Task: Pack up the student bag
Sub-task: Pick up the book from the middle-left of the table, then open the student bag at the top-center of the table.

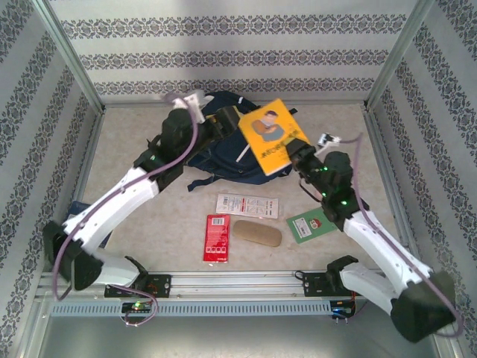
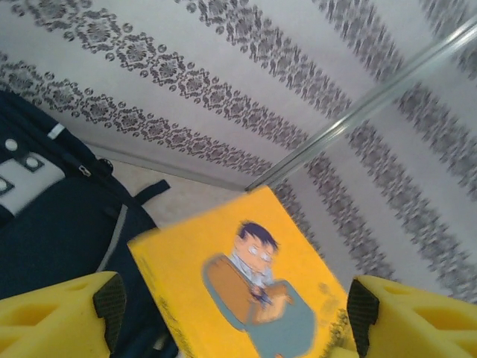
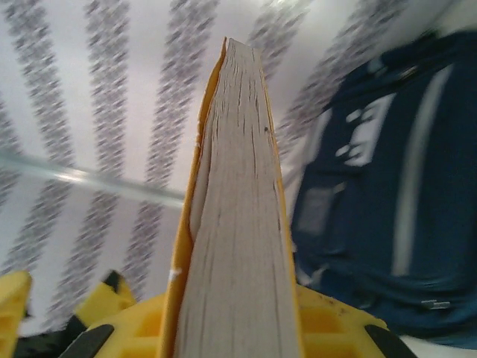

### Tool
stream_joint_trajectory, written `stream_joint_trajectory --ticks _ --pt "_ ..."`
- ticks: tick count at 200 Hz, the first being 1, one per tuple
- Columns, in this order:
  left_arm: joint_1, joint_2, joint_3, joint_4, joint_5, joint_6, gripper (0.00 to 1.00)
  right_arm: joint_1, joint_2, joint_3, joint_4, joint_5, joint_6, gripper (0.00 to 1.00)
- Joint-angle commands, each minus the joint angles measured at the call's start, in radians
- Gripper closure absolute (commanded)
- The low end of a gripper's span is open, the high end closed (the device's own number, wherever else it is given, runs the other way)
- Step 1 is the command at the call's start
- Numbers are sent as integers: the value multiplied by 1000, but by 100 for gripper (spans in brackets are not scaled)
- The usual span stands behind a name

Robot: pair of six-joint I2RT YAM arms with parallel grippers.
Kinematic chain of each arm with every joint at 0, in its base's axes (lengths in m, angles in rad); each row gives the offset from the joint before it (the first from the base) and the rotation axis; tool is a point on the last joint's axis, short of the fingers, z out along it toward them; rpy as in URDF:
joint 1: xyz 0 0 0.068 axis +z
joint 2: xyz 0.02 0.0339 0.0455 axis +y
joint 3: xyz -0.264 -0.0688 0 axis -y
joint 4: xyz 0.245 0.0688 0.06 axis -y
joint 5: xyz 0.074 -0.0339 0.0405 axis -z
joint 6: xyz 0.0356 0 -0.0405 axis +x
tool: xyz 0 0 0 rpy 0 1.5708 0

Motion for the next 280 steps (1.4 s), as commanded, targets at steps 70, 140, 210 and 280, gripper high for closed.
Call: stream_joint_trajectory --ticks 70,140,210,280 --pt "129 801 746 -527 415 376 29 -338 -366 -74 -549 -183 -323 100" --pt "140 993 878 -529 505 346 33 -332 -394 -154 -520 -291 -180 100" --pt "139 1052 881 -464 636 289 45 -333 -375 -129 -534 -271 -237 100" --pt "138 1111 951 -524 579 311 82 -334 -367 -123 -527 -258 -237 100"
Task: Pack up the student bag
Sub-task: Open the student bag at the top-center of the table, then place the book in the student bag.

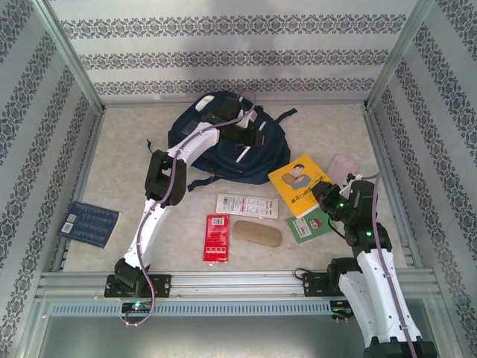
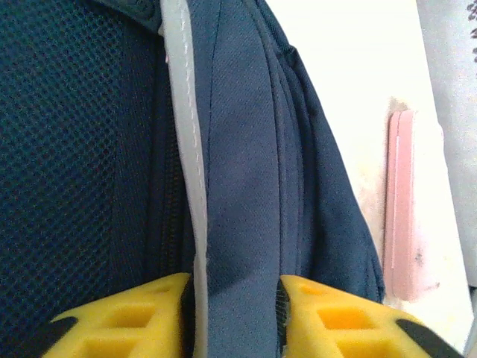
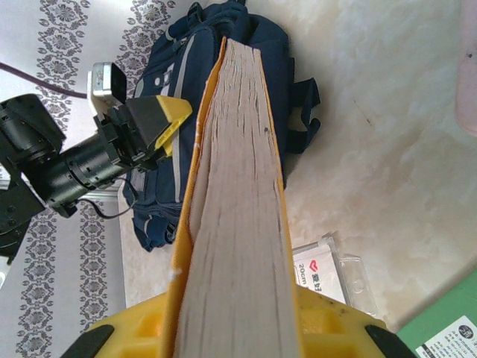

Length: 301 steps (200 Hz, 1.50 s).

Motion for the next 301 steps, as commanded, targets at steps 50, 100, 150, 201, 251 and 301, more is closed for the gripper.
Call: stream_joint_trajectory --ticks 50,100,150,201,251,301 --pt "0 -114 102 -122 -159 49 100 5 -19 94 54 28 -93 100" --pt "41 -309 91 -192 -165 119 100 14 24 159 65 50 -126 100" --pt "109 -382 122 -195 -2 138 100 46 222 180 240 -97 -108 100" --pt "131 -376 146 -203 92 167 100 157 497 261 480 -170 -29 100" --pt "131 -369 147 -169 165 165 100 220 857 451 650 -235 36 100" --pt "134 -345 191 -120 232 149 100 285 1273 709 766 -361 92 100"
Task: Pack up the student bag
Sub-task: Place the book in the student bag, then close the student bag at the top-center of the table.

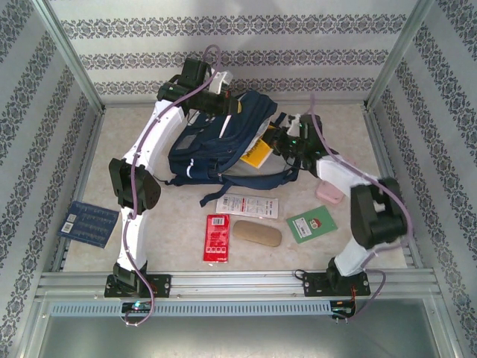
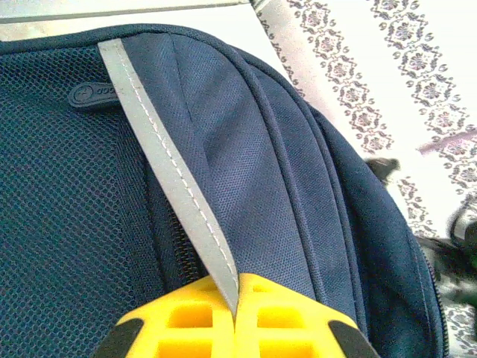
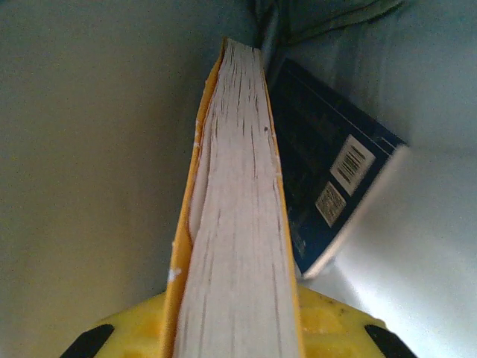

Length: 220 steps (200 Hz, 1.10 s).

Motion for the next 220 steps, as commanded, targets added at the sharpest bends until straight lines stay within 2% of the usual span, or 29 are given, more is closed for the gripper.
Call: stream_joint_trajectory --ticks 1,54,60,71,78,101,114,168,197,220 --pt "8 -14 110 141 111 11 100 40 139 122 151 -112 50 100" --pt "9 27 150 178 149 -16 100 168 390 323 129 64 71 100" --pt "9 29 150 178 150 -16 100 182 417 354 129 74 75 92" --pt "11 34 151 174 147 -13 100 204 461 411 111 87 72 67" --pt "13 36 150 170 142 -12 100 212 476 432 99 96 71 56" --pt "30 43 142 159 133 -11 100 203 423 365 99 167 38 30" --pt "40 45 137 151 126 -6 100 186 364 299 99 188 3 21" --pt "70 57 117 121 79 17 100 82 158 61 193 111 -29 17" --pt "75 59 101 105 -6 17 100 33 22 -85 190 188 -18 18" --pt "72 59 68 125 -51 -12 100 8 -120 -173 65 278 -47 20"
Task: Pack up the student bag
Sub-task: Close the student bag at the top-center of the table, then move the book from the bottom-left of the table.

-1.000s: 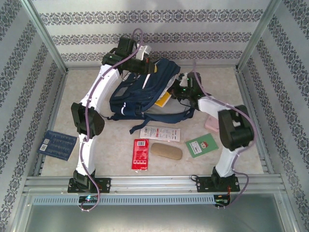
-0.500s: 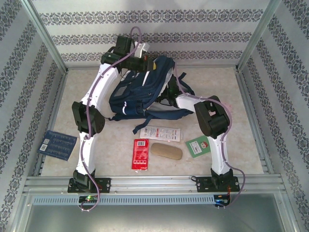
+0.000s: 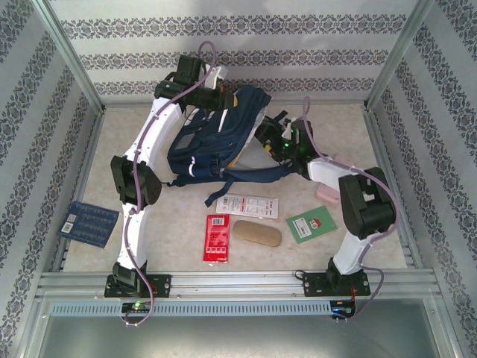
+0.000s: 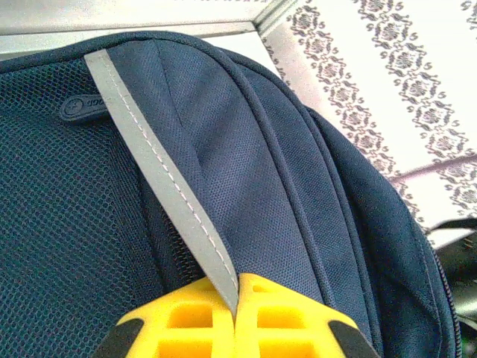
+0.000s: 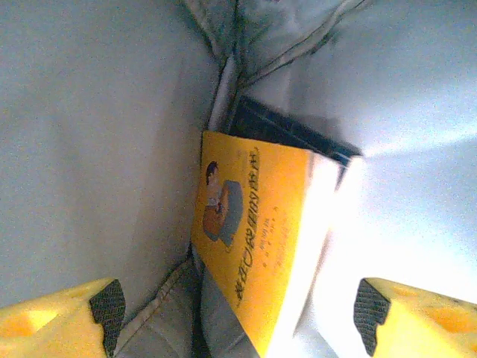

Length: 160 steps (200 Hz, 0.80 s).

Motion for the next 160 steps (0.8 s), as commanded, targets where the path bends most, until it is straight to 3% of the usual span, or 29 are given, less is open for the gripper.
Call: stream_joint_trajectory --ticks 1,16,52,87,102,129,141,160 --pt "22 -10 -10 96 -57 -6 100 -14 -141 -83 -88 110 -50 20" --pt "14 -7 -29 106 -79 -18 99 -21 -236 -126 -201 197 -88 20" --pt "-22 2 -55 116 -72 -70 61 -12 -473 -202 -429 466 -176 20" --pt "-36 -171 -259 200 -125 -113 45 15 -609 -213 -523 556 -252 20" --pt "-32 -296 -400 207 -236 -118 43 55 -631 -204 -546 565 -300 20" --pt "14 -553 -752 240 -546 -200 35 177 -620 -187 -571 602 -382 20" --pt "72 -648 -900 238 -650 -252 30 227 -603 -187 -565 605 -400 20" --pt "230 -750 -1094 210 -723 -373 23 297 -563 -178 -547 602 -422 20"
